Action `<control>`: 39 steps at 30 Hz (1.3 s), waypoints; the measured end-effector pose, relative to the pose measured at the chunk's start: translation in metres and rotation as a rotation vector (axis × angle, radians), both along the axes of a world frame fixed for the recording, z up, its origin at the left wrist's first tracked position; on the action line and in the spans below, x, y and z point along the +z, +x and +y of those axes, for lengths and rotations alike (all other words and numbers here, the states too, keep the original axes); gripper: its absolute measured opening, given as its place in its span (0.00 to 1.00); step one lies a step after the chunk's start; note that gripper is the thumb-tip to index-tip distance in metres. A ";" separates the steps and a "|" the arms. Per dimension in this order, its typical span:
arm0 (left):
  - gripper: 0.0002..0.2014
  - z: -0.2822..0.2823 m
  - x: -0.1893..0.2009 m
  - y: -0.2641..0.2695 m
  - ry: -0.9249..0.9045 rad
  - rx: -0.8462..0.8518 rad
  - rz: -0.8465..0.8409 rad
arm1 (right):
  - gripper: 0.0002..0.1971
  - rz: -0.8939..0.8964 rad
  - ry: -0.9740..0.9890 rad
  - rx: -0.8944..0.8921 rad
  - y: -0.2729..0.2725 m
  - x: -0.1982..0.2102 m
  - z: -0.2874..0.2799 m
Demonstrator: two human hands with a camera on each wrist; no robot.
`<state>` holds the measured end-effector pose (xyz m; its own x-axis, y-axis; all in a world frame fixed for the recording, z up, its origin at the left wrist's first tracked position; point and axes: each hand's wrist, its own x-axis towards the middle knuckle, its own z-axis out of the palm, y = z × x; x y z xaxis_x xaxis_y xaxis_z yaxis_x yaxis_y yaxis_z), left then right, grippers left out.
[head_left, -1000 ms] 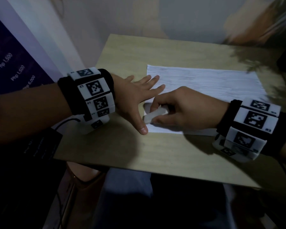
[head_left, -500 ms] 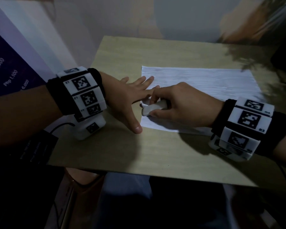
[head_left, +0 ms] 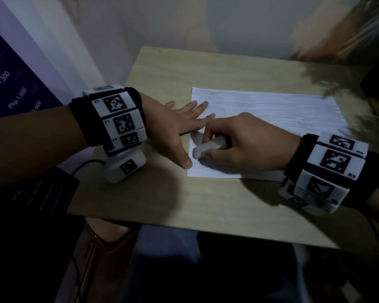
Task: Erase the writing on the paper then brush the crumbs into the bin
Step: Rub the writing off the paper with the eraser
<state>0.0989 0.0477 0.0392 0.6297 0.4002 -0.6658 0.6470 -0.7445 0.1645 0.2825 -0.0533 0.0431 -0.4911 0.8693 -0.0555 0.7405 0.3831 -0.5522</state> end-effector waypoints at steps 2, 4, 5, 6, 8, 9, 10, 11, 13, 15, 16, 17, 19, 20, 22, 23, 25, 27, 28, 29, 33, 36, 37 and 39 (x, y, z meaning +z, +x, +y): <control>0.66 0.000 0.000 0.001 0.005 -0.002 0.005 | 0.17 -0.001 -0.050 0.039 0.000 0.002 -0.001; 0.65 0.000 0.000 0.001 0.004 -0.004 0.011 | 0.11 0.001 -0.053 0.011 0.000 0.003 0.002; 0.64 0.000 0.001 0.001 0.003 -0.005 0.018 | 0.06 -0.005 -0.027 -0.039 0.002 0.001 0.006; 0.64 0.000 0.002 0.002 0.004 -0.007 0.025 | 0.08 -0.025 0.016 -0.101 0.004 -0.002 0.011; 0.63 -0.001 0.003 0.003 0.012 -0.009 0.036 | 0.13 -0.060 0.086 -0.162 0.007 -0.006 0.016; 0.63 -0.002 0.004 0.003 0.011 -0.009 0.039 | 0.13 -0.057 0.086 -0.143 0.007 -0.006 0.015; 0.63 -0.002 0.004 0.003 0.010 -0.007 0.040 | 0.11 -0.050 0.064 -0.099 0.006 -0.006 0.013; 0.63 -0.002 0.004 0.003 0.008 -0.005 0.039 | 0.09 -0.048 0.036 -0.057 0.004 -0.005 0.011; 0.61 -0.002 0.004 0.003 0.011 0.001 0.029 | 0.09 -0.034 0.025 -0.052 0.002 -0.004 0.012; 0.59 -0.004 0.005 0.003 0.015 0.003 0.015 | 0.10 -0.047 0.092 -0.138 0.000 -0.005 0.016; 0.59 -0.004 0.006 0.003 0.015 0.005 0.011 | 0.11 -0.067 0.137 -0.169 -0.001 -0.007 0.017; 0.59 -0.004 0.006 0.003 0.014 0.007 0.007 | 0.10 -0.076 0.158 -0.173 -0.003 -0.007 0.016; 0.61 -0.003 0.004 0.002 0.008 0.012 0.002 | 0.07 -0.065 0.122 -0.099 -0.005 -0.006 0.011; 0.64 -0.002 0.003 0.001 0.007 0.012 0.004 | 0.06 -0.059 0.087 -0.049 -0.004 -0.005 0.008; 0.69 -0.002 0.001 -0.001 0.009 0.007 0.007 | 0.06 -0.053 0.049 -0.012 0.000 -0.003 0.003; 0.70 -0.002 0.000 -0.001 0.013 0.005 0.010 | 0.07 -0.057 0.052 -0.025 0.002 -0.003 0.001; 0.69 -0.002 -0.001 -0.001 0.026 0.006 0.014 | 0.07 -0.108 0.070 -0.076 0.005 -0.005 -0.001; 0.68 -0.003 -0.001 0.000 0.038 0.007 0.018 | 0.08 -0.153 0.064 -0.083 0.008 -0.006 -0.005; 0.68 -0.003 0.000 0.000 0.042 0.004 0.022 | 0.09 -0.146 0.044 -0.067 0.009 -0.006 -0.007; 0.68 -0.003 0.000 0.000 0.045 0.003 0.026 | 0.09 -0.126 0.016 -0.047 0.011 -0.005 -0.009; 0.69 -0.005 0.002 0.000 0.043 0.009 0.039 | 0.08 -0.121 0.044 -0.089 0.012 -0.005 -0.008; 0.71 -0.007 0.003 0.001 0.052 0.007 0.054 | 0.09 -0.123 0.082 -0.078 0.008 -0.006 -0.011; 0.71 -0.008 0.003 0.001 0.058 0.006 0.062 | 0.09 -0.107 0.040 -0.032 0.007 -0.005 -0.013; 0.72 -0.009 0.003 0.002 0.061 0.008 0.072 | 0.08 -0.090 -0.013 0.014 0.006 -0.003 -0.015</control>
<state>0.1008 0.0390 0.0422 0.5776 0.4466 -0.6833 0.6618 -0.7463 0.0717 0.2880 -0.0687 0.0398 -0.4961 0.8611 -0.1110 0.7817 0.3874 -0.4887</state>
